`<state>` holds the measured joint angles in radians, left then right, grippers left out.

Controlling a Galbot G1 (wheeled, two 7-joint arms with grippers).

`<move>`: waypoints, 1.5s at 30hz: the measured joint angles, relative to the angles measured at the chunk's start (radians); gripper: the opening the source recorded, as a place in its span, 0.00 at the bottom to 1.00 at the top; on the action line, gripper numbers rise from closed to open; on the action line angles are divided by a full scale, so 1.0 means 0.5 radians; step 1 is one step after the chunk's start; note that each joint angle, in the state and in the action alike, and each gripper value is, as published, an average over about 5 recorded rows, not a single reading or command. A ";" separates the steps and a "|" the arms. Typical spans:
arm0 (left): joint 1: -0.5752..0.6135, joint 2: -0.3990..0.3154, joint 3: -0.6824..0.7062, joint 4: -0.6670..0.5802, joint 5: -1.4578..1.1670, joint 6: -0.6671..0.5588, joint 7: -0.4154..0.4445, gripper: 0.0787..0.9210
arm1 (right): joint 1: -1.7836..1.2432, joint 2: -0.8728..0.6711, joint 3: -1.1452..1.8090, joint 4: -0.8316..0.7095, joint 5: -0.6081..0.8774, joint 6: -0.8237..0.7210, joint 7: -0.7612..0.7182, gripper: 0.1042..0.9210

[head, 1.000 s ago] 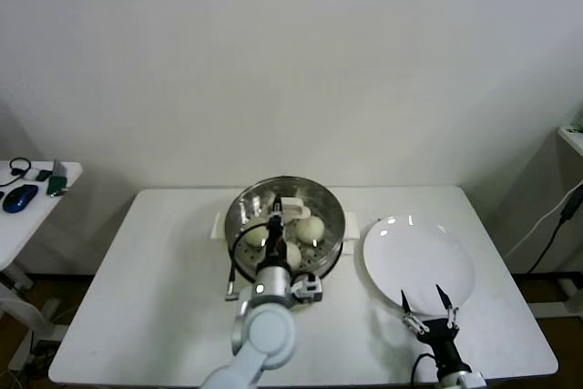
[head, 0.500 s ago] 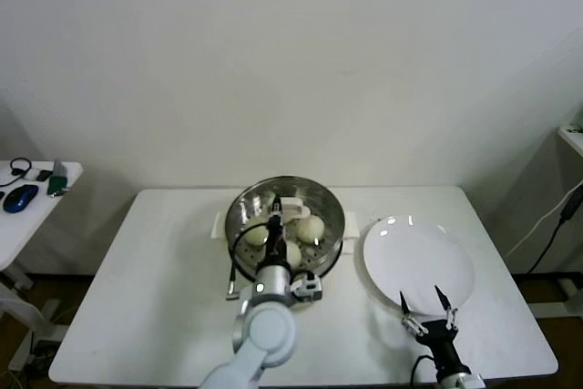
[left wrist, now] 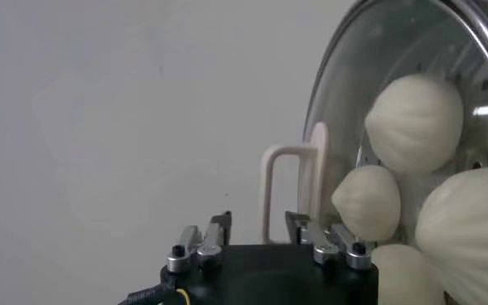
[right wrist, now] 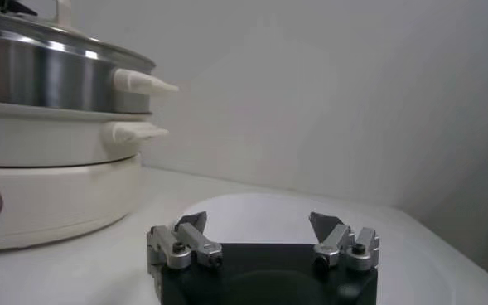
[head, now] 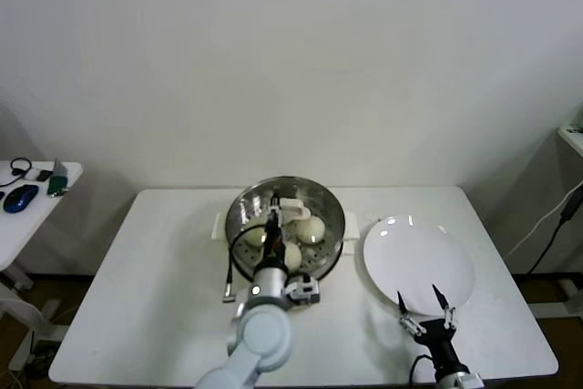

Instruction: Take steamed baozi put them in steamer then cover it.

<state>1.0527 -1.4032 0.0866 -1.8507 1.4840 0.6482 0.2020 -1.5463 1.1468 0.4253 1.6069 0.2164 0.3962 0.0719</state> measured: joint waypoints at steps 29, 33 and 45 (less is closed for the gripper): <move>0.516 0.271 -0.767 -0.608 -1.947 -0.680 -0.373 0.88 | 0.012 -0.055 -0.058 0.078 0.251 0.087 0.086 0.88; 0.648 0.295 -1.037 -0.553 -2.412 -0.852 -0.385 0.88 | 0.013 -0.057 -0.050 0.078 0.275 0.120 0.085 0.88; 0.971 0.279 -1.375 -0.224 -3.222 -1.309 -0.370 0.88 | 0.037 -0.044 -0.052 0.024 0.347 0.203 0.067 0.88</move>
<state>1.5380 -1.2638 -0.6007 -1.9624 -0.1269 -0.0061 0.0170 -1.5280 1.1248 0.3993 1.6191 0.3898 0.4977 0.1055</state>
